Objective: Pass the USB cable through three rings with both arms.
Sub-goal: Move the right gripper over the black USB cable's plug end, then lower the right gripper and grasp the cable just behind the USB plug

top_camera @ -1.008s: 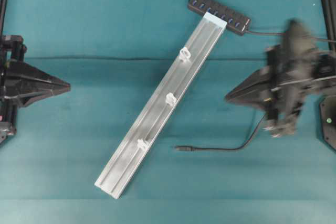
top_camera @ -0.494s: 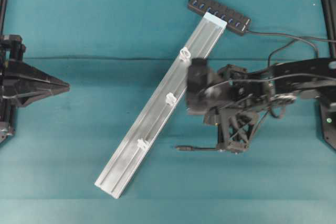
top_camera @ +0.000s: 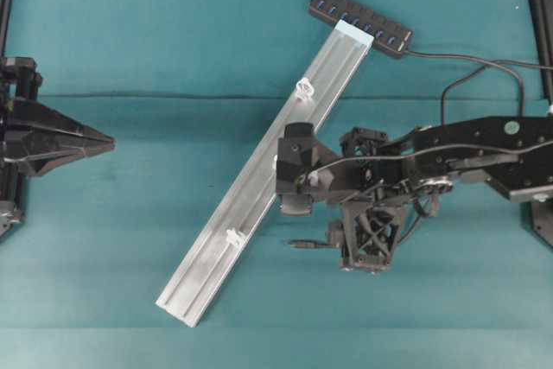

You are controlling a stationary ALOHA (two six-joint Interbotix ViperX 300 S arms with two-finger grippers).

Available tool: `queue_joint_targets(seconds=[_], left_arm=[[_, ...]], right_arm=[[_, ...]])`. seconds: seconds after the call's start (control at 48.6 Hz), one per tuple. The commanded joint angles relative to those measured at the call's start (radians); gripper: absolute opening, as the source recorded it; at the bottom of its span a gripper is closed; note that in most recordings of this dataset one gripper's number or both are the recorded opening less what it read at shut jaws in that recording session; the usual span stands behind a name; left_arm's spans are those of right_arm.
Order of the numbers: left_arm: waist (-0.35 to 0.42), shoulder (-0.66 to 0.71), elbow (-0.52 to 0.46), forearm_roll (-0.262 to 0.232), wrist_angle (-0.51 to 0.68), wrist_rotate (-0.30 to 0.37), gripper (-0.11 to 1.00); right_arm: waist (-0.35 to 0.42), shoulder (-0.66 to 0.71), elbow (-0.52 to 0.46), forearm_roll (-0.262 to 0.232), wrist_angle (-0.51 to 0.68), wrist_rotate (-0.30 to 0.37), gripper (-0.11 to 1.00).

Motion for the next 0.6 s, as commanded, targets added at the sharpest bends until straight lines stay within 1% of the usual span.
queue_joint_targets(seconds=[0.0, 0.041, 0.144, 0.288, 0.453, 0.576], left_arm=[[-0.002, 0.0, -0.035, 0.003, -0.009, -0.003, 0.0], [-0.005, -0.003, -0.04, 0.003, -0.011, -0.003, 0.0], [-0.011, -0.011, -0.049, 0.002, -0.011, -0.002, 0.0], [-0.012, -0.025, -0.051, 0.003, -0.008, -0.002, 0.0], [-0.012, -0.025, -0.051, 0.003, -0.008, -0.002, 0.0], [-0.014, -0.025, -0.051, 0.003, -0.006, 0.0, 0.0]], right_arm=[[0.012, 0.018, -0.005, -0.012, -0.005, 0.015, 0.87], [0.011, 0.026, -0.003, -0.014, -0.002, 0.018, 0.9], [0.011, 0.049, -0.003, -0.012, -0.005, 0.035, 0.83], [0.011, 0.089, 0.0, -0.014, -0.021, 0.066, 0.84], [0.012, 0.121, 0.021, -0.014, -0.087, 0.074, 0.83], [0.012, 0.137, 0.055, -0.018, -0.14, 0.071, 0.81]])
